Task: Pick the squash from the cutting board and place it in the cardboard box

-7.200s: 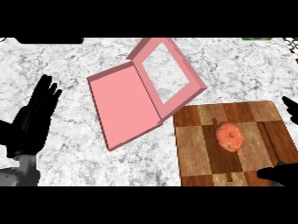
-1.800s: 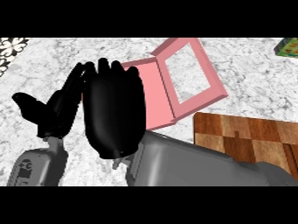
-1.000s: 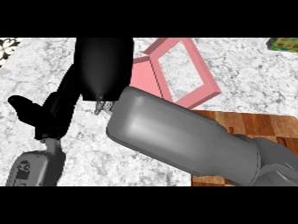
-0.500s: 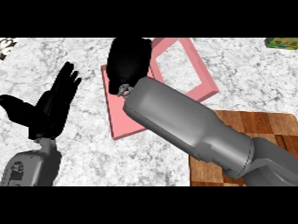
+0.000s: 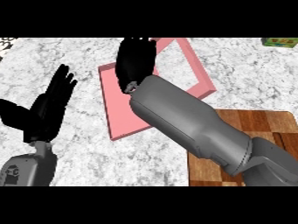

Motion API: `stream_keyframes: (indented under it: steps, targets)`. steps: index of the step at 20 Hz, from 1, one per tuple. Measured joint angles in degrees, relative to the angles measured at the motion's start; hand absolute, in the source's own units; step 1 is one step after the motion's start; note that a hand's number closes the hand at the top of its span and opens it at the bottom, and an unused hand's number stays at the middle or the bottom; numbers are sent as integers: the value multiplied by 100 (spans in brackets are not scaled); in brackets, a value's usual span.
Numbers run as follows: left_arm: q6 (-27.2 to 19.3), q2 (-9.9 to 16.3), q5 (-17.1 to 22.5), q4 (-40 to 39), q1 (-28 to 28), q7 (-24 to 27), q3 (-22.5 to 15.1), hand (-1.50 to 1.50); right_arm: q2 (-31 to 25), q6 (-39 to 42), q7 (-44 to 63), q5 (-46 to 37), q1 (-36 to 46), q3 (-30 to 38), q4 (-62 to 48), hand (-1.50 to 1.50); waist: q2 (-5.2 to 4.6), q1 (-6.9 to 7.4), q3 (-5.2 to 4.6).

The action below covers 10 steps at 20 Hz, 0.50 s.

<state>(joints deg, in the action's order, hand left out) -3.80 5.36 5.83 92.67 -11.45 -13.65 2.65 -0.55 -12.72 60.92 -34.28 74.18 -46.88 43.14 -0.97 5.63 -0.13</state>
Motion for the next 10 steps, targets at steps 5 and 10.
stream_keyframes:
  steps: [5, 10]
  targets:
    - [-107, -85, -79, -29, 21, 28, -41, 0, 1, -1313, -293, -460, 172, 102, 97, -150, 17, -102, 8]
    - [-83, -45, -76, 5, 112, 50, -13, 0, 6, -2443, -306, -372, 70, 494, 426, -150, 43, -145, 12]
